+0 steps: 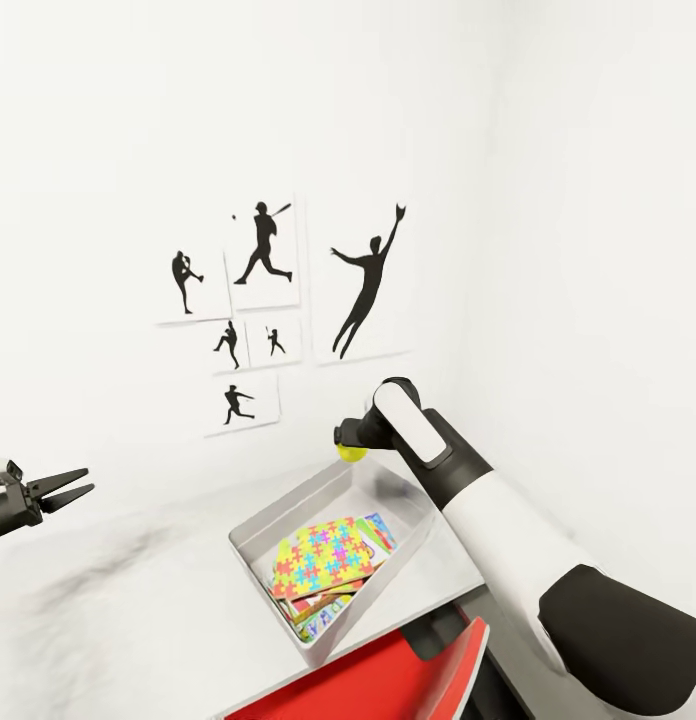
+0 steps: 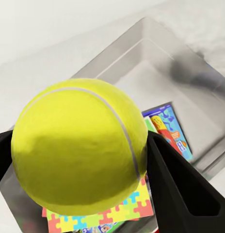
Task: Put all the toys in the child's room - the three board games (two on the bed and one on the table), the two jigsaw puzzles on the table, and the tennis ball on the table - inside the toy box on the table in the child's room.
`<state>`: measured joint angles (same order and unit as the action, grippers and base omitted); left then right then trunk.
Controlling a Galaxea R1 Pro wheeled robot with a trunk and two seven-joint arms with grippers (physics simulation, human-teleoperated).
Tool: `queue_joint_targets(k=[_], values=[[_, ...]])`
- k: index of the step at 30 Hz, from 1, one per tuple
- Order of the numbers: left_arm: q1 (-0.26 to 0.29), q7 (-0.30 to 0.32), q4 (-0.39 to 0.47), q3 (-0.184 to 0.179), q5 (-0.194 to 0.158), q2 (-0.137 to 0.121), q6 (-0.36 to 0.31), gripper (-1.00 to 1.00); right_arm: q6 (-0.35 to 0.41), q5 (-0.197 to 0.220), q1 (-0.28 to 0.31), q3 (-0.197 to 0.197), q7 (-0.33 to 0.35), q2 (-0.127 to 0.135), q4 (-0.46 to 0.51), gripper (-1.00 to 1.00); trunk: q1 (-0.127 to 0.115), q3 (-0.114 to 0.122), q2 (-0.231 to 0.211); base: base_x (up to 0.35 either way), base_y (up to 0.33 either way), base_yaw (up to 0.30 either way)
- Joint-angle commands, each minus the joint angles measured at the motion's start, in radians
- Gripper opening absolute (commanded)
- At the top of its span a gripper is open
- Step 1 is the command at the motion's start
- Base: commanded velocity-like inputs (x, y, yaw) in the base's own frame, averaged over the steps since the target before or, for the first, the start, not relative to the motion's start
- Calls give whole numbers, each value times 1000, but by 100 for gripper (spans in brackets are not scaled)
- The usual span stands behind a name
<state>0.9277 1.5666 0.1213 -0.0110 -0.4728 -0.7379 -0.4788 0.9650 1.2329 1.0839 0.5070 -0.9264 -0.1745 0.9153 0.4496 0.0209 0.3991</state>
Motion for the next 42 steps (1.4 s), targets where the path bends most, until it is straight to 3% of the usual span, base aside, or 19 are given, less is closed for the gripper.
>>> queue_joint_targets(k=[1,9,12,14,18,22,28,42], values=[[0,4,0,-1,1,0,-11,100,-1,11,1,1,-14,0,0,-100,0,-2,1,0,0,7],[0,4,0,0,1,0,-11,100,-8,10,1,1,-12,0,-24,-100,0,-15,1,0,0,1],[0,4,0,0,1,0,-11,100,-52,7,1,6,-10,0,-53,-100,0,-20,1,0,0,0],[0,4,0,-1,1,0,-11,100,-76,-25,1,7,-5,0,-79,-100,0,-23,1,0,0,0],[0,4,0,0,1,0,-11,100,-114,-133,1,3,8,0,-101,-100,0,-30,1,0,0,0],[0,4,0,1,1,0,-11,100,-154,-174,1,4,65,0,-104,-100,0,-36,1,0,0,0],[0,4,0,1,0,0,-11,100,-166,-186,1,5,110,0,-105,-100,0,-46,1,0,0,0],[0,4,27,-1,0,-1,-13,100,-168,-186,1,5,115,0,-103,-100,0,-69,1,0,0,0]])
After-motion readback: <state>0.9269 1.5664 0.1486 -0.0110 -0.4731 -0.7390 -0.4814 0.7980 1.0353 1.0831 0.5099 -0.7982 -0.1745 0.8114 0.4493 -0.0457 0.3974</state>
